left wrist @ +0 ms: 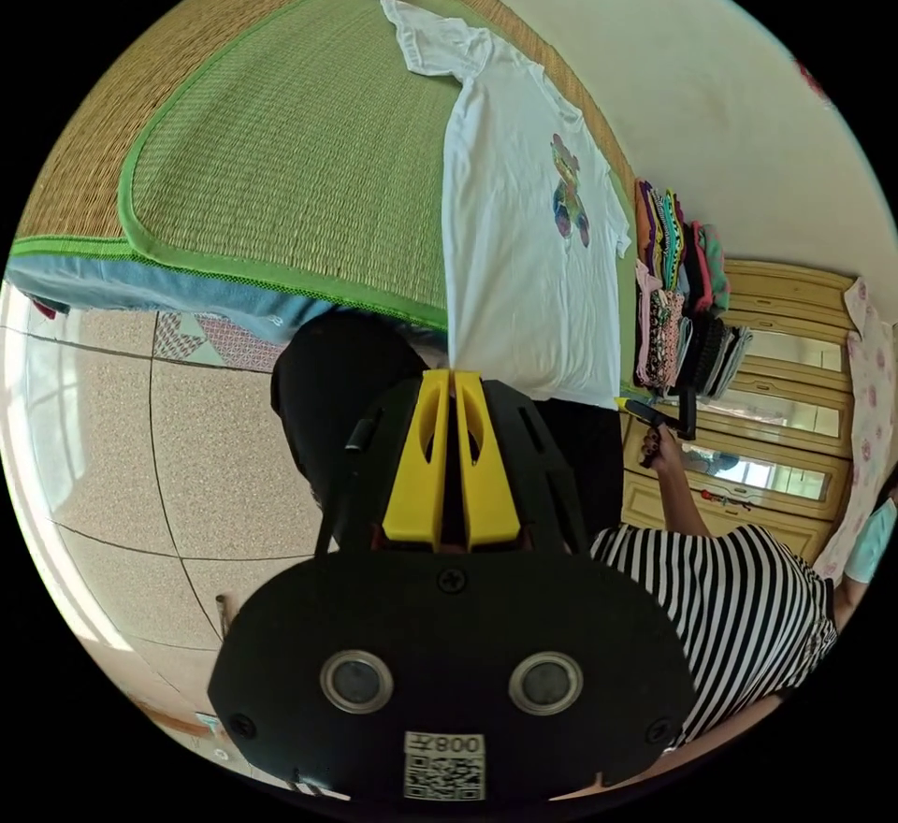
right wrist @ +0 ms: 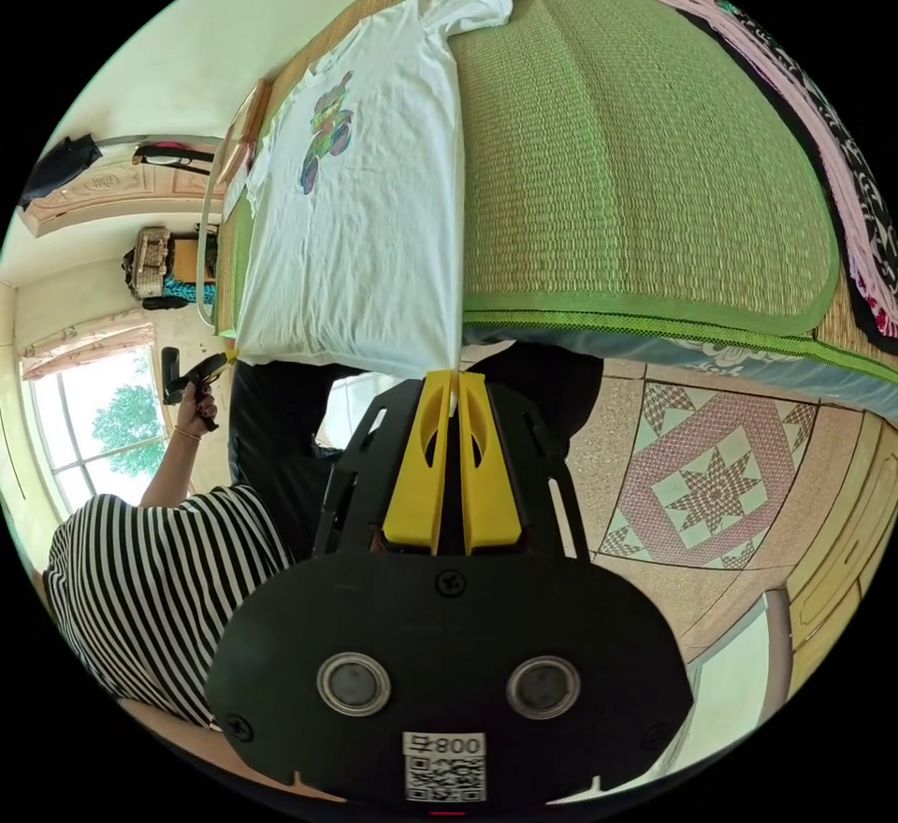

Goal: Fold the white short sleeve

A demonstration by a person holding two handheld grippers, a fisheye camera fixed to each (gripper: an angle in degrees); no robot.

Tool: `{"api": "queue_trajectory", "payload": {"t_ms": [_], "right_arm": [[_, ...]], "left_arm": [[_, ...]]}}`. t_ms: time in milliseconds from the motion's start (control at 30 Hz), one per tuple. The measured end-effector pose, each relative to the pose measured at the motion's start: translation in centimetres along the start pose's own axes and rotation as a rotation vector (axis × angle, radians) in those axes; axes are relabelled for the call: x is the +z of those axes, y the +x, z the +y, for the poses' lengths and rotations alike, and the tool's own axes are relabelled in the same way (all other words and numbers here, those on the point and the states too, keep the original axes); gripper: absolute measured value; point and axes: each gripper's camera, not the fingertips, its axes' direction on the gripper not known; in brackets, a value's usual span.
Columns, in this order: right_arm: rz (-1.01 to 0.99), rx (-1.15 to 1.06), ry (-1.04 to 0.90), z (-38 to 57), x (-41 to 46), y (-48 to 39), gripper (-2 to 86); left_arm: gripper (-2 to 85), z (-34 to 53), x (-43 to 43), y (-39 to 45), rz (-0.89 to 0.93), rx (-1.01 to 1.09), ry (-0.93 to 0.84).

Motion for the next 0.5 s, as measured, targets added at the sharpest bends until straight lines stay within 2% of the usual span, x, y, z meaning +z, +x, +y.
{"api": "queue_trajectory", "payload": {"t_ms": [333, 500], "right_arm": [[-0.024, -0.022, -0.068, 1.5, 0.5, -0.8, 1.1], [-0.119, 0.029, -0.036, 1.9, 0.5, 0.3, 1.3]], "left_arm": [[0.6, -1.2, 2.9, 3.6, -0.027, 0.013, -0.047], [1.0, -2.7, 4.7, 5.7, 0.005, -0.03, -0.019]]}}
